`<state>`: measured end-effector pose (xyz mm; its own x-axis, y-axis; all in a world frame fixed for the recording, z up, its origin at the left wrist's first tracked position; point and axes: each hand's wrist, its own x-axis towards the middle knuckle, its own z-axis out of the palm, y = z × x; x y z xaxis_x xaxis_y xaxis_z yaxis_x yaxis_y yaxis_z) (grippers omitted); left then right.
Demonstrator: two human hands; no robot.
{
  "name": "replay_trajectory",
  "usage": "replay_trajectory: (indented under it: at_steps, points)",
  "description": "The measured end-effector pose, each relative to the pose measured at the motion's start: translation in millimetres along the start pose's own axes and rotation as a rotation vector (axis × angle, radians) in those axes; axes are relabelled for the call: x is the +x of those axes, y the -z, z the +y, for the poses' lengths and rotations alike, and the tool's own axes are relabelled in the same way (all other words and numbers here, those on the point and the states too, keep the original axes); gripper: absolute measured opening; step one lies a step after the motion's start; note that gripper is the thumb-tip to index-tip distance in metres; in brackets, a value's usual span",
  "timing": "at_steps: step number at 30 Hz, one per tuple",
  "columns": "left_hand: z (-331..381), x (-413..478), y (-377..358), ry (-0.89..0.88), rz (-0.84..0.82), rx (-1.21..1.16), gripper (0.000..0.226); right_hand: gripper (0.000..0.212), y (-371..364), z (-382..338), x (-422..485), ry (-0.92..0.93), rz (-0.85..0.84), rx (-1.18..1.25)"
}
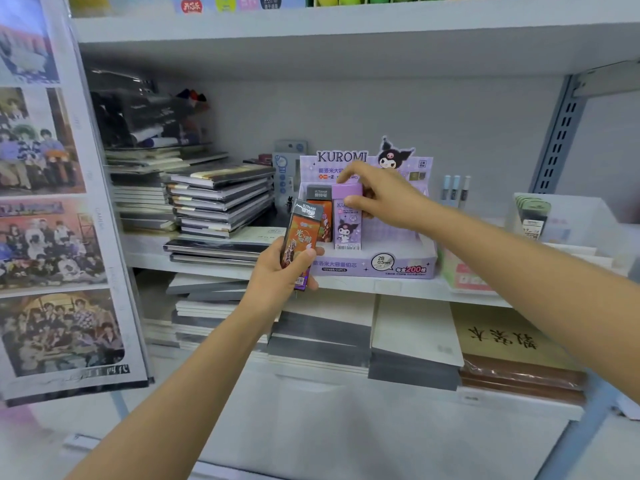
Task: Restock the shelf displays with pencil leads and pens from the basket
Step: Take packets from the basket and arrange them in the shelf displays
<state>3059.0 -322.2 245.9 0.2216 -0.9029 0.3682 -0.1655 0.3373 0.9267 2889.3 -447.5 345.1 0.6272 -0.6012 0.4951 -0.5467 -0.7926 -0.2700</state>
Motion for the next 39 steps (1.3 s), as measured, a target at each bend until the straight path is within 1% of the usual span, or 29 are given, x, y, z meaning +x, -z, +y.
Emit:
replay_trajectory:
  at_steps: [1, 3, 10, 11, 12, 13, 15, 17, 20, 23, 25, 26, 28, 30, 32, 35, 39]
  points:
    - [0, 0, 0, 0.001, -0.004, -0.005, 0.016, 0.02, -5, 0, 0, 0.013, 0.072, 0.029]
    - [-1, 0, 1, 0.001, -0.012, -0.012, 0.015, 0.022, -12, 1, 0, 0.021, 0.181, 0.034]
    - [-1, 3, 1, 0.011, 0.002, -0.045, 0.016, 0.019, -12, 2, -10, -0.05, 0.273, -0.004]
    - [-1, 3, 1, 0.005, 0.004, -0.046, 0.015, 0.02, -8, -1, -12, -0.046, 0.307, 0.041]
    - [0, 3, 1, -0.003, 0.003, -0.051, 0.014, 0.022, -6, -6, -15, -0.038, 0.328, 0.137]
    - [1, 3, 0, -0.013, -0.004, -0.059, 0.013, 0.026, -4, -12, -19, -0.03, 0.312, 0.265]
    - [4, 3, -4, -0.031, -0.034, -0.074, 0.012, 0.033, -7, -26, -29, -0.029, 0.176, 0.468]
    - [7, 3, -7, -0.031, -0.06, -0.099, 0.012, 0.027, -15, -36, -34, -0.02, 0.072, 0.488]
    - [11, 1, -4, 0.013, -0.028, -0.073, 0.018, 0.016, -11, -39, -30, -0.006, 0.112, 0.528]
    - [13, 3, 9, 0.074, 0.089, -0.119, 0.019, 0.016, 9, -30, -18, -0.02, 0.28, 0.57]
    - [14, 3, 15, 0.09, 0.134, -0.121, 0.025, 0.013, 21, -26, -8, -0.021, 0.365, 0.525]
    - [14, 2, 17, 0.085, 0.137, -0.121, 0.027, 0.012, 23, -25, -3, -0.007, 0.369, 0.477]
    - [13, 0, 19, 0.057, 0.132, -0.104, 0.027, 0.013, 22, -27, 5, 0.019, 0.326, 0.304]
    - [12, -1, 19, 0.011, 0.123, 0.002, 0.027, 0.017, 12, -30, 10, 0.02, 0.275, 0.131]
    - [9, -2, 18, -0.02, 0.094, 0.089, 0.026, 0.019, 0, -34, 12, 0.018, 0.249, 0.052]
    - [3, -1, 15, -0.02, 0.066, 0.129, 0.026, 0.017, -17, -36, 14, 0.04, 0.229, -0.034]
    - [-1, 0, 16, -0.051, 0.078, 0.17, 0.025, 0.02, -23, -30, 17, 0.044, 0.2, -0.122]
